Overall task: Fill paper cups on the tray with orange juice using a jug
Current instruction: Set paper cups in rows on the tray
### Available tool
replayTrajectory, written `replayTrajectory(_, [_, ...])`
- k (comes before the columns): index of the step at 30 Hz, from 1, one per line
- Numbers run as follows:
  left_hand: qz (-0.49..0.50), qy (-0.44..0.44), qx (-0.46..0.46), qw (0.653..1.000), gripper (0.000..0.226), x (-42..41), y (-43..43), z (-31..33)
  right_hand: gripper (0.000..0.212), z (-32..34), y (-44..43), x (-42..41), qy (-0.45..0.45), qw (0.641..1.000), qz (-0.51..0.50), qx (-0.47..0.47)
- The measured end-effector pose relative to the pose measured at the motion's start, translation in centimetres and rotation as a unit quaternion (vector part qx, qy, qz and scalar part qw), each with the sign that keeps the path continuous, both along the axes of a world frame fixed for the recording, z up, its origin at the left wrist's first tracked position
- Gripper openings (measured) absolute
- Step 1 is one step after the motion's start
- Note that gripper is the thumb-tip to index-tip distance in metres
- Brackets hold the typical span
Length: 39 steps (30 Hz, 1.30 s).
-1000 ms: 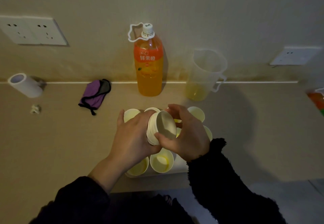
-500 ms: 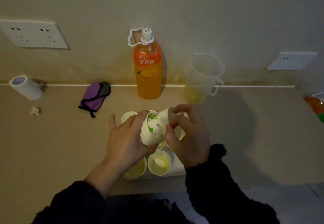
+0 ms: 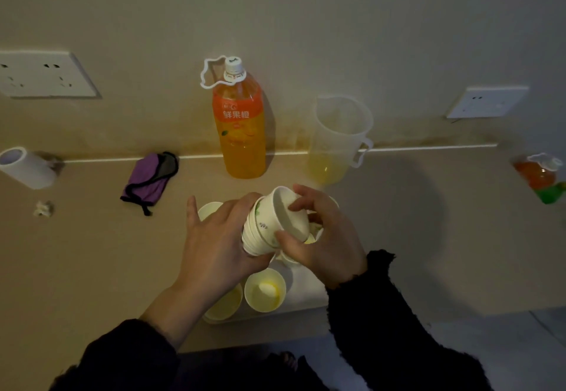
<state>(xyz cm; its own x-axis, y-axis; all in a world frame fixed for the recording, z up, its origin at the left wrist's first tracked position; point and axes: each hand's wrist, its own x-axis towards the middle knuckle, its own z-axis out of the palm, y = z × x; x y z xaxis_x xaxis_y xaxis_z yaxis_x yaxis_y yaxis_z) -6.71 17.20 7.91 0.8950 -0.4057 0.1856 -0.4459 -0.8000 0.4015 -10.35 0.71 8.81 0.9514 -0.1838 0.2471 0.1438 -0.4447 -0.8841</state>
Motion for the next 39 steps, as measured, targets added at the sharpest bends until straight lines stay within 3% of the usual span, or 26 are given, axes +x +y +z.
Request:
replayTrajectory(3, [0.027, -0.012, 0.032, 0.999, 0.075, 0.5, 0.3, -0.3, 0.042, 0.3, -1.6, -0.3, 0.019, 0.996, -0.044, 0.078])
replayTrajectory(8, [0.085, -0.006, 0.039, 0.996, 0.077, 1.6, 1.3, -0.5, 0.043, -1.0, -4.5, -1.8, 0.084, 0.990, -0.110, 0.026])
replayTrajectory(13, [0.101, -0.001, 0.004, 0.995, 0.078, 2.1, 1.2, -0.4, 0.061, -3.8, -5.6, -3.3, 0.180, 0.970, -0.081, -0.139])
replayTrajectory(16, [0.105, -0.004, -0.021, 0.994, 0.077, 2.0, 0.9, -0.2, 0.073, -5.7, -5.7, -4.1, 0.177, 0.950, -0.043, -0.253])
replayTrajectory(20, [0.108, -0.007, -0.048, 0.993, 0.073, 1.7, 1.0, -0.3, 0.083, -8.7, -5.5, -5.0, 0.167, 0.928, 0.003, -0.333])
replayTrajectory(27, [0.124, -0.009, -0.053, 0.991, 0.074, 1.0, 1.8, -0.2, 0.070, -11.4, -3.5, -5.7, 0.181, 0.941, 0.037, -0.284])
replayTrajectory(30, [0.129, 0.000, -0.051, 0.990, 0.077, 0.7, 2.3, -0.1, 0.079, -12.0, -2.9, -5.4, 0.203, 0.930, 0.046, -0.302])
replayTrajectory(35, [0.139, 0.009, -0.052, 0.989, 0.083, 0.6, 2.9, -0.1, 0.074, -12.4, -2.4, -4.7, 0.273, 0.903, 0.062, -0.325])
replayTrajectory(39, [0.142, 0.014, -0.054, 0.988, 0.082, 0.6, 3.2, -0.2, 0.087, -12.3, -1.9, -4.2, 0.252, 0.889, 0.053, -0.380])
